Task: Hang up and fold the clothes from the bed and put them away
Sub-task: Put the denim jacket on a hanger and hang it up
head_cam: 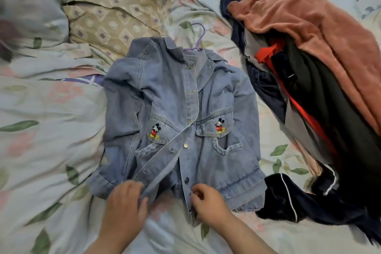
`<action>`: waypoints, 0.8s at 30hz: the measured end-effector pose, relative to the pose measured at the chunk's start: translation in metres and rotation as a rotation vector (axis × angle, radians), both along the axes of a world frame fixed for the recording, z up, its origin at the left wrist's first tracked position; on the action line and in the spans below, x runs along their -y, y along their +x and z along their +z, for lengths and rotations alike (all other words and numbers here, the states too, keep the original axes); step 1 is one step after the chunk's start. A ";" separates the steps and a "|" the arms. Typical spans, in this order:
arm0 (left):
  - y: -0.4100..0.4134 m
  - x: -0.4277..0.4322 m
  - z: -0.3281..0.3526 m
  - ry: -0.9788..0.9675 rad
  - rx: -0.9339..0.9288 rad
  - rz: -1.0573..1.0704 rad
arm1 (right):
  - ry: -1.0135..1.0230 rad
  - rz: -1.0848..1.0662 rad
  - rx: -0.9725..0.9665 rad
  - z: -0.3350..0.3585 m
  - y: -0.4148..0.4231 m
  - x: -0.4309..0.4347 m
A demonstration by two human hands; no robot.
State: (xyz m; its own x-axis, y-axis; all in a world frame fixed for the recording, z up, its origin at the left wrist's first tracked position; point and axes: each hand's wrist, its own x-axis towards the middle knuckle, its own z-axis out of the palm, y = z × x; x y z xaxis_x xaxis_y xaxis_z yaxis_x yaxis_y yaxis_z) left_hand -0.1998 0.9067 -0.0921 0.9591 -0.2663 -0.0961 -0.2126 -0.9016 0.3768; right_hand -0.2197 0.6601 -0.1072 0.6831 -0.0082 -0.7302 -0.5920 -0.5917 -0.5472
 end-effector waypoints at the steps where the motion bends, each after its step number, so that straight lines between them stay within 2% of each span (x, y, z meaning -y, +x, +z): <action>1: 0.008 -0.003 0.001 0.014 -0.038 0.107 | -0.026 0.025 0.007 0.000 0.001 0.001; 3: 0.022 -0.009 0.002 0.026 -0.292 0.185 | -0.107 0.169 0.005 -0.001 0.003 0.005; 5: 0.027 -0.011 -0.001 0.026 -0.569 0.117 | -0.174 0.314 -0.017 -0.002 0.004 0.005; 6: 0.026 -0.010 -0.003 0.035 -0.636 0.078 | -0.185 0.342 -0.016 -0.003 0.004 0.004; 7: 0.023 -0.009 -0.005 0.011 -0.637 0.082 | -0.185 0.338 -0.010 -0.003 0.004 0.002; 10: 0.025 -0.005 -0.010 -0.105 -0.440 0.289 | -0.164 0.174 0.006 -0.002 0.007 -0.001; 12: 0.030 0.000 -0.005 -0.201 -0.500 0.389 | -0.156 0.073 0.022 -0.004 0.006 -0.001; 14: 0.036 0.003 -0.001 -0.261 -0.572 0.377 | -0.130 -0.008 0.067 -0.004 0.009 -0.004; 18: 0.044 0.009 0.006 -0.238 -0.535 0.227 | -0.106 0.011 0.166 -0.005 0.023 -0.014; 21: 0.048 0.017 0.017 -0.344 -0.644 0.235 | -0.119 0.076 0.154 -0.004 0.034 -0.022; 24: 0.042 0.029 0.027 -0.452 -0.703 0.264 | -0.106 -0.008 0.129 -0.002 0.036 -0.024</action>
